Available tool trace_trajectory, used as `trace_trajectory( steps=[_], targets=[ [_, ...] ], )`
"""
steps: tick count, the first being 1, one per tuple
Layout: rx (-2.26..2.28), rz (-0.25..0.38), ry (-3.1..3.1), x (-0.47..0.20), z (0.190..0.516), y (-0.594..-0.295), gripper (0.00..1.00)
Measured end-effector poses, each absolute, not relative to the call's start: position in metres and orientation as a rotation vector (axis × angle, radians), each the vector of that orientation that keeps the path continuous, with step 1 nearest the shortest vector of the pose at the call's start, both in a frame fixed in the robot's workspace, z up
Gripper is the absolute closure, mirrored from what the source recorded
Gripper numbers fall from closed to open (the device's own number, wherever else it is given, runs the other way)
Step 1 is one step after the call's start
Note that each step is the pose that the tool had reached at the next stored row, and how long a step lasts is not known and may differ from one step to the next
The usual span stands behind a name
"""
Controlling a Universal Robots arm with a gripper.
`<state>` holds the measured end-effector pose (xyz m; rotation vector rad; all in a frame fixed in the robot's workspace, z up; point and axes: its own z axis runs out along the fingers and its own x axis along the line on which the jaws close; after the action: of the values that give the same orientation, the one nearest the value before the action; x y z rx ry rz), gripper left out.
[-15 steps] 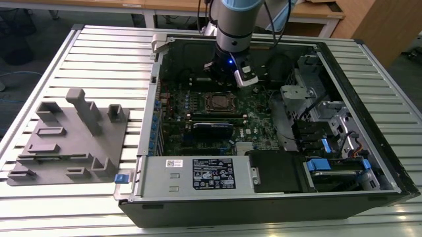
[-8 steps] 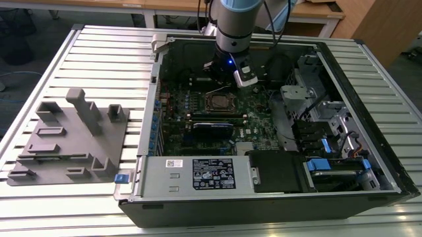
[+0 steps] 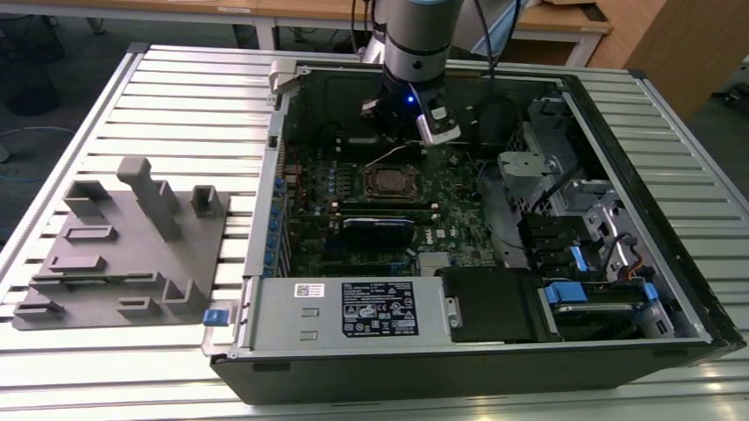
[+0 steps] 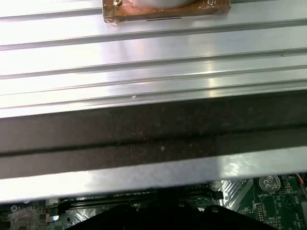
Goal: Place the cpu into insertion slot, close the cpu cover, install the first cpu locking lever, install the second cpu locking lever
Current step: 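Install the first cpu locking lever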
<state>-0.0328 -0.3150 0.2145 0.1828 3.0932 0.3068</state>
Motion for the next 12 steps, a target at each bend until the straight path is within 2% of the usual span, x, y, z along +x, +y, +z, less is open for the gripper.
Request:
trace_trajectory(
  steps=[12],
  targets=[
    [0.183, 0.308, 3.093, -0.033, 0.230, -0.315, 0.90]
  ],
)
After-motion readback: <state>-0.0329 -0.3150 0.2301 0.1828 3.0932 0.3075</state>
